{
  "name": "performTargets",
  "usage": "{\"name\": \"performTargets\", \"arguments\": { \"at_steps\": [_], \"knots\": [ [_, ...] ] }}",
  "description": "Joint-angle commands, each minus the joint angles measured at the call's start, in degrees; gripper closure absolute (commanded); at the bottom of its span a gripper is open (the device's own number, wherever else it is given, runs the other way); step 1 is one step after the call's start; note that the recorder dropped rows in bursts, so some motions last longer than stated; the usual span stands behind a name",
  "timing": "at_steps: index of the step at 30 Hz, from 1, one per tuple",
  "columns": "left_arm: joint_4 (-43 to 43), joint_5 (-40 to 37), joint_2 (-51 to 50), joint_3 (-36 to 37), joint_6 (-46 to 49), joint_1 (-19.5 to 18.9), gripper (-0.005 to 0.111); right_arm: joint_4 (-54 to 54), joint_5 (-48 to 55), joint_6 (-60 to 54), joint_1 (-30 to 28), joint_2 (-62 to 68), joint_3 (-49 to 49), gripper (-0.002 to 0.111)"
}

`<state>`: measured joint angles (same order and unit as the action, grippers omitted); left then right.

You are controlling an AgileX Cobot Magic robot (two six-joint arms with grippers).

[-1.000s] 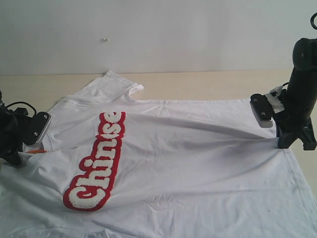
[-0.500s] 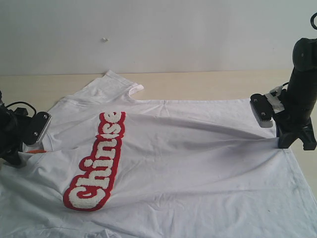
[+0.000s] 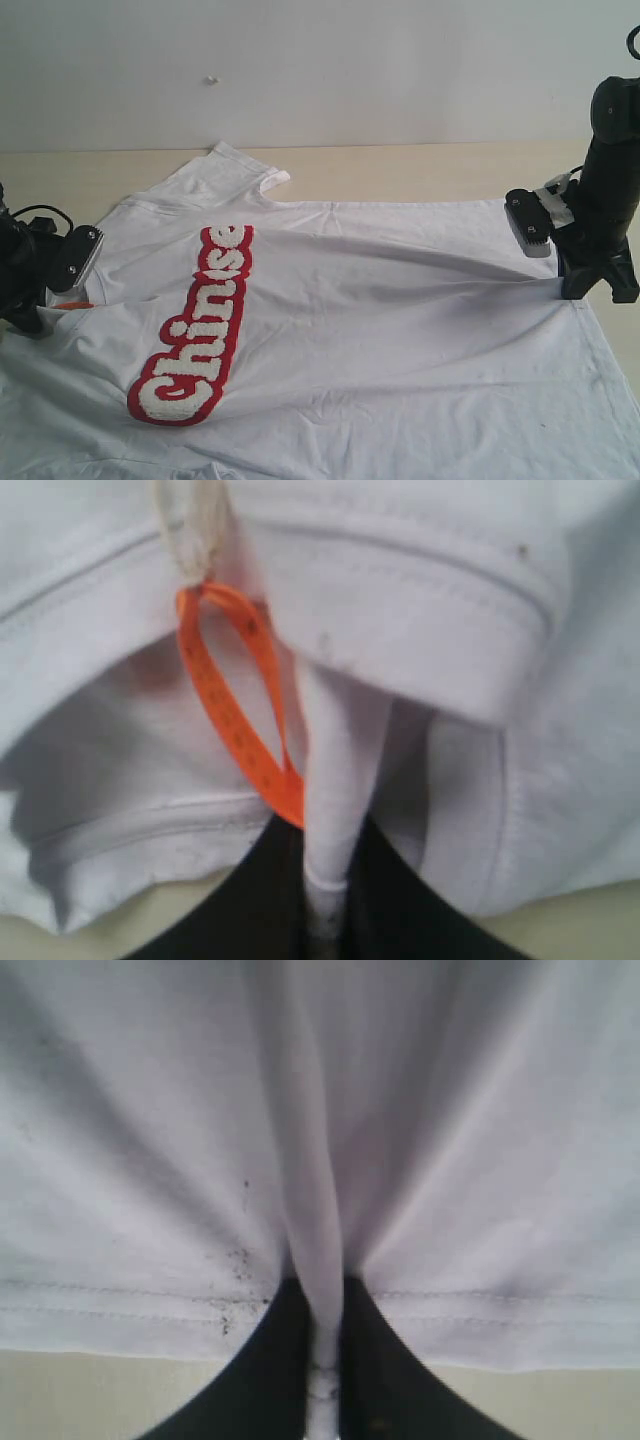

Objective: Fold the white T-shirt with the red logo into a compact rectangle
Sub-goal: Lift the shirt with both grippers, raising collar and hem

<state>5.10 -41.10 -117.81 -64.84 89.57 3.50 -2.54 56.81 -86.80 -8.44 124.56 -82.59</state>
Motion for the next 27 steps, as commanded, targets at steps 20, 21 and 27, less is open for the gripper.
{"name": "performTargets", "arguments": {
  "at_steps": [20,21,27],
  "knots": [
    [0.23,1.02,-6.82,4.00,-4.59,-0.54,0.107,-3.83,2.13,2.89,0.01,-0.70,0.38,0.108],
    [0.63,1.44,-5.76,3.88,-4.69,-0.54,0.107,-4.64,2.43,3.51,0.32,-1.49,0.38,0.108],
    [5.00,2.37,3.26,1.97,-12.67,-0.54,0.107,-8.08,3.00,7.85,1.78,-9.07,0.38,0.108]
  ]
}}
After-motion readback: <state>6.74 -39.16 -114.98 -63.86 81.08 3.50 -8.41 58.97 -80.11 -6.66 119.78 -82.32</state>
